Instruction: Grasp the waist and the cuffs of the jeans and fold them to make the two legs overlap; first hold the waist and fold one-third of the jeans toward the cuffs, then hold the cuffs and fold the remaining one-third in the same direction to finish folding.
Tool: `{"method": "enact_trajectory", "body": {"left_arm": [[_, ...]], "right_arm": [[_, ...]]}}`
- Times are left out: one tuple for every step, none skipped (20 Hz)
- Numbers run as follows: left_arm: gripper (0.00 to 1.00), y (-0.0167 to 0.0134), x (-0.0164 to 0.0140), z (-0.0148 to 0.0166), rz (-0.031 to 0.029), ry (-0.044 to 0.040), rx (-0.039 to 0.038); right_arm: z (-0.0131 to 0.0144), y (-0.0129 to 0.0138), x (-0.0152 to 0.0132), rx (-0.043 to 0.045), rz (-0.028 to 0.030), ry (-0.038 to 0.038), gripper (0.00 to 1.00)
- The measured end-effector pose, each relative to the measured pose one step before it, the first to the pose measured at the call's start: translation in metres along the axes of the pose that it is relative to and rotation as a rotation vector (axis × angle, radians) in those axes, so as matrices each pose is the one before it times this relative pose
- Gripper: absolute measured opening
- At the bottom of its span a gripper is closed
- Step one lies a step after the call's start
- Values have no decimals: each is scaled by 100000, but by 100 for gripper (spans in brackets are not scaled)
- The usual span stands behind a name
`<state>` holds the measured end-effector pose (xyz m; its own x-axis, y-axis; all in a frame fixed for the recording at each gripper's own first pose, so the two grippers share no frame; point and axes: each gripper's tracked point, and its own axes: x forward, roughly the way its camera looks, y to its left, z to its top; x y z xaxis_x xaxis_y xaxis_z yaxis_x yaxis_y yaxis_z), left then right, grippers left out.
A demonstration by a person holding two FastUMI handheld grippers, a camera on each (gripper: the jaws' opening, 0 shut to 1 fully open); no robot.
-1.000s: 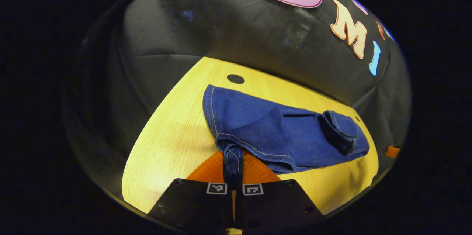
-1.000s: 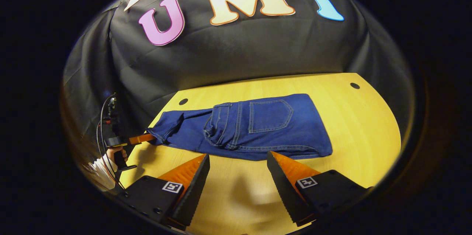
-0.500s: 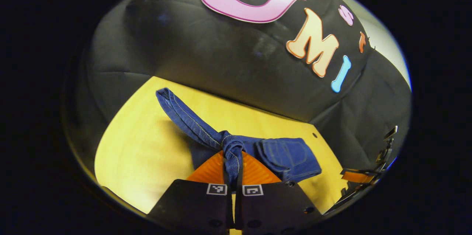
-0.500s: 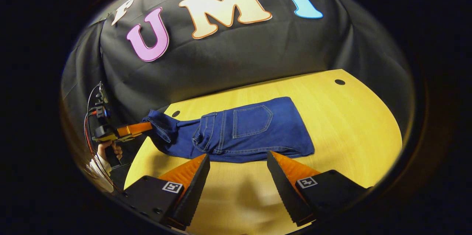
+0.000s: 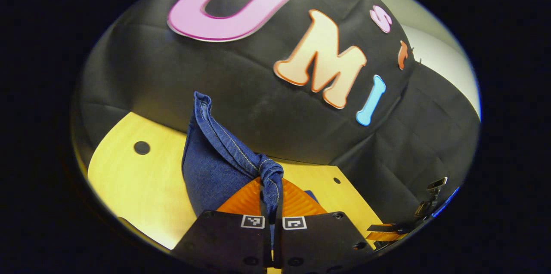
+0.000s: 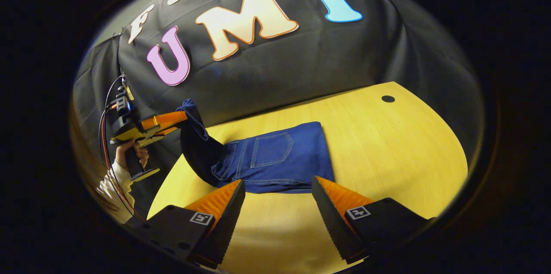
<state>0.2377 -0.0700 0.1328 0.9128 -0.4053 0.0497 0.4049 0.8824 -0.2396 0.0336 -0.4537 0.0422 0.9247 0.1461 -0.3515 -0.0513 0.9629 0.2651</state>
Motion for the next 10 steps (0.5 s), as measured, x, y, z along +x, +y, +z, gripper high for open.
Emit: {"method": "enact_trajectory", "body": {"left_arm": [[1,-2209,1462,-228,-1306,377,880],[1,-2259,1366,-510,-1536,891,1001],[1,-2030,1522,-661,-1534,1005,1360],[0,-2158,1412,-996,-1814,1998,2271],[0,-1812,1472,-1251,-1120,2344,3455],[0,-1782,1218,-1847,-298,3036,4263],[1,-1298,960,-1659,-366,3172,3254],[1,-1355,665,-2079,-388,3983,3393],[1,-1013,724,-1546,67,3683,2859],[0,-644,316,-2469,2358,4783,4410]], "right_arm": [[458,-1031,72,234,905,-347,96],[426,-1052,-236,341,656,-280,96],[470,-1150,-130,302,294,-488,96],[269,-1241,-261,128,-75,-106,96],[267,-1138,-209,86,-243,-77,96],[145,-1053,-103,234,-328,-182,96],[9,-973,-109,623,-259,213,96],[-34,-905,-69,879,-233,406,96],[-206,-630,-140,373,-206,275,96],[-32,-736,-128,-51,-432,495,96]]}}
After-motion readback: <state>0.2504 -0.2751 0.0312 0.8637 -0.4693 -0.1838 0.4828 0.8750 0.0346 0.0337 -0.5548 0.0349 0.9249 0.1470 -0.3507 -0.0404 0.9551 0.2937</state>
